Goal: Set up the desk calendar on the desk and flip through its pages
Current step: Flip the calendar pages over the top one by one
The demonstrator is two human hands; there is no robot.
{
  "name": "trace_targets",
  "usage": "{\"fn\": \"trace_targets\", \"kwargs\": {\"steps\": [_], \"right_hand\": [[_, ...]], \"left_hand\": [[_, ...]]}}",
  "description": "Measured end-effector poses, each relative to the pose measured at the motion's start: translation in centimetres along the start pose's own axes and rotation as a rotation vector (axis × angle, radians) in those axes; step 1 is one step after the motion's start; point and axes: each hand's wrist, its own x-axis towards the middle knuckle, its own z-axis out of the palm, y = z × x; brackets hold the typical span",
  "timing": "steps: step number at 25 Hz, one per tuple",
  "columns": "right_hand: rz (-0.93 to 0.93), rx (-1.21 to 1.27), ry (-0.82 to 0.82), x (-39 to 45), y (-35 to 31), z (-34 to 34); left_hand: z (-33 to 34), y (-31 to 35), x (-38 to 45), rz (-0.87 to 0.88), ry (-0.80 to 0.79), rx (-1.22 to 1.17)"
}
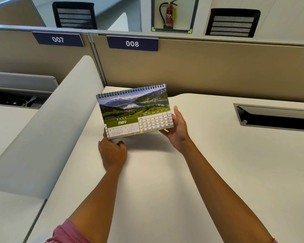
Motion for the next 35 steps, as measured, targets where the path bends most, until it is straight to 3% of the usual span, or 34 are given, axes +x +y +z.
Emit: {"fn": "trace_targets", "kwargs": {"steps": [9, 15, 27, 35], "right_hand": [[0.048, 0.298, -0.31, -1.1, -2.4, 0.8], [-0.025, 0.308, -0.495, -1.4, -5.8, 3.2], [-0.096, -0.04, -0.404, 0.1, -9.4, 6.4], [-0.08, -0.081, -0.33, 0.7, -7.5, 5.9]], "left_hand": [[-0.3, 0.6, -0.1, 0.069, 0.025, 0.054], [-0.3, 0.8, -0.1, -0.002, -0.001, 0.024], [-0.1, 0.8, 0.0, -0.048, -0.01, 0.05], [0.0, 0.5, 0.1, -0.037, -0.006, 0.053]]}}
